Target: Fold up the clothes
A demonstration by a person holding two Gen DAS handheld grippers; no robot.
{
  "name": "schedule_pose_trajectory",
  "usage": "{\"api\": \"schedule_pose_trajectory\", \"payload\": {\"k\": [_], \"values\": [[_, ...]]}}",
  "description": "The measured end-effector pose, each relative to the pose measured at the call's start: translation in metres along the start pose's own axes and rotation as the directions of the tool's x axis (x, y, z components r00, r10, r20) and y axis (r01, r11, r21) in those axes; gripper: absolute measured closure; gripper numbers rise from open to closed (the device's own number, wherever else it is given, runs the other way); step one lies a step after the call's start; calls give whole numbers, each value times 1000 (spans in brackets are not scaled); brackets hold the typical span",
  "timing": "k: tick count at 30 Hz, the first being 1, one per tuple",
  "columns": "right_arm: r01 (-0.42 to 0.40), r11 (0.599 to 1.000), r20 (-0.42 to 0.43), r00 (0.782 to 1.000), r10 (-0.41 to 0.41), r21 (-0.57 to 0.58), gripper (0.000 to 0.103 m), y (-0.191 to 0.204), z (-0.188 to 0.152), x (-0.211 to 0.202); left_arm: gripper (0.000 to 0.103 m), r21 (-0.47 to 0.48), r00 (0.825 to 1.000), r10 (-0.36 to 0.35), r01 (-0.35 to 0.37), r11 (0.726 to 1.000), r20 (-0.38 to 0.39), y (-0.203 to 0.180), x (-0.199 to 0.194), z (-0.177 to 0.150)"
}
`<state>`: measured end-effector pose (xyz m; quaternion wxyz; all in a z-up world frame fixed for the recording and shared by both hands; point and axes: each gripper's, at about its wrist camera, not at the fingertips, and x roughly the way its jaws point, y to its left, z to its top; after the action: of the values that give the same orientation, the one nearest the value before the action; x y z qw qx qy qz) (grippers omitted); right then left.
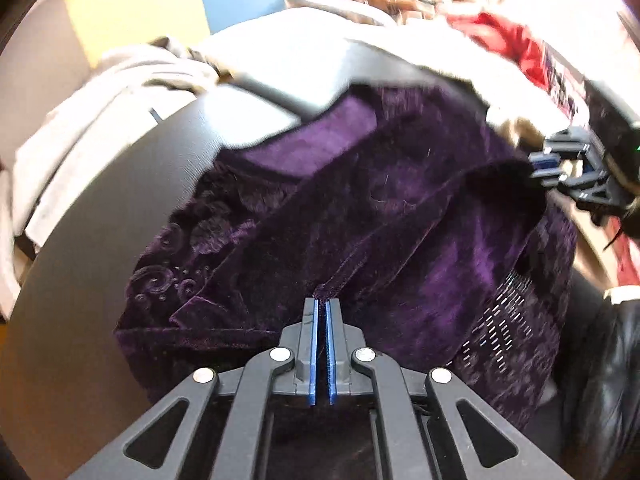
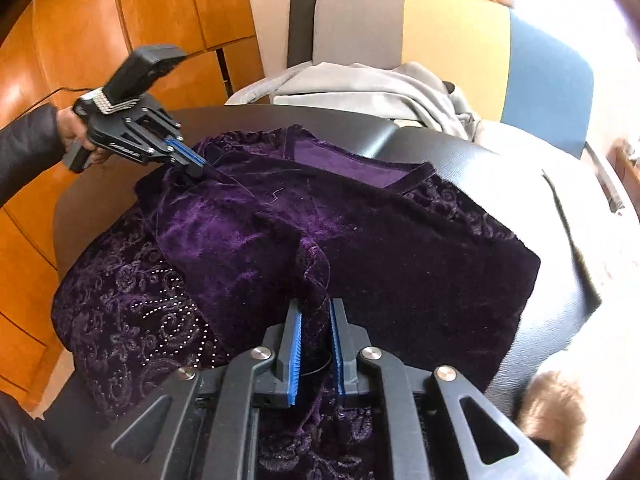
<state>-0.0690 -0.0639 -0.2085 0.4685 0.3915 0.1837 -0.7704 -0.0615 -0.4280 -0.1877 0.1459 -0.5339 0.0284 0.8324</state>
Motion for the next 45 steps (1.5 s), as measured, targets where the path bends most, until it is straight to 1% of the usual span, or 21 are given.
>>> {"api": "schedule_pose_trajectory", "payload": {"k": [4, 7, 11, 14, 15, 16, 18, 20, 22, 24, 25, 26, 29, 32, 35, 37, 39, 41, 43, 44, 45], "values": [[35, 999, 38, 999, -35, 0, 92, -2, 13, -18, 100, -87, 989, 18, -5, 996, 148, 0, -28, -4], [69, 998, 64, 996, -70, 10, 92, -11, 25, -28, 100, -122, 982, 27, -4, 993, 189, 2, -31, 8], [84, 993, 46, 995, -88, 88, 92, -38, 37, -18, 99, -165, 981, 40, -8, 986, 189, 9, -17, 25], [102, 982, -21, 995, -100, 161, 92, -63, 36, 11, 99, -236, 983, 64, -23, 972, 170, 17, 3, 31], [103, 976, -48, 994, -95, 190, 92, -70, 35, 21, 94, -263, 984, 72, -28, 965, 162, 21, 10, 33], [99, 969, -74, 994, -84, 225, 90, -79, 33, 31, 95, -289, 985, 80, -33, 957, 154, 25, 18, 35], [110, 954, -86, 992, -89, 280, 84, -92, 30, 42, 94, -340, 981, 73, -8, 940, 178, 32, 16, 28], [115, 940, -88, 992, -91, 322, 81, -100, 25, 45, 91, -388, 974, 76, 13, 921, 214, 39, 8, 18], [125, 934, -75, 992, -106, 334, 81, -101, 20, 40, 80, -449, 956, 117, 17, 893, 269, 46, -10, -2], [160, 940, -34, 987, -157, 303, 81, -93, 18, 25, 59, -525, 940, 160, 23, 851, 300, 54, -25, -28], [176, 943, -10, 984, -180, 282, 81, -88, 18, 17, 58, -565, 933, 181, 28, 825, 311, 58, -33, -43], [184, 948, 15, 981, -194, 261, 81, -82, 18, 9, 58, -592, 933, 189, 31, 805, 306, 58, -32, -56], [127, 976, 70, 987, -142, 179, 80, -52, 20, -7, 58, -670, 933, 213, 38, 741, 289, 59, -31, -94], [119, 992, 50, 991, -121, 37, 80, -14, 19, 2, 60, -742, 934, 235, 46, 669, 270, 60, -30, -131], [131, 991, 2, 991, -131, -3, 80, 3, 17, 26, 60, -805, 935, 254, 53, 592, 248, 61, -29, -169], [107, 993, -29, 994, -106, 48, 80, 3, 15, 40, 59, -806, 935, 241, 72, 587, 259, 61, -24, -168], [96, 992, -48, 995, -93, 77, 80, 1, 9, 47, 56, -799, 939, 220, 85, 595, 264, 62, -18, -160], [97, 992, -49, 994, -94, 76, 80, 3, 1, 48, 60, -780, 945, 258, -3, 626, 203, 55, -11, -150], [98, 993, -53, 994, -95, 58, 80, 5, -6, 44, 72, -746, 943, 309, -118, 656, 123, 44, -7, -141], [98, 994, -60, 994, -96, 38, 80, 5, -11, 42, 76, -742, 942, 317, -133, 657, 111, 40, -8, -146], [99, 995, -66, 993, -98, 14, 80, 6, -16, 40, 76, -739, 941, 325, -149, 658, 99, 35, -9, -151]]}}
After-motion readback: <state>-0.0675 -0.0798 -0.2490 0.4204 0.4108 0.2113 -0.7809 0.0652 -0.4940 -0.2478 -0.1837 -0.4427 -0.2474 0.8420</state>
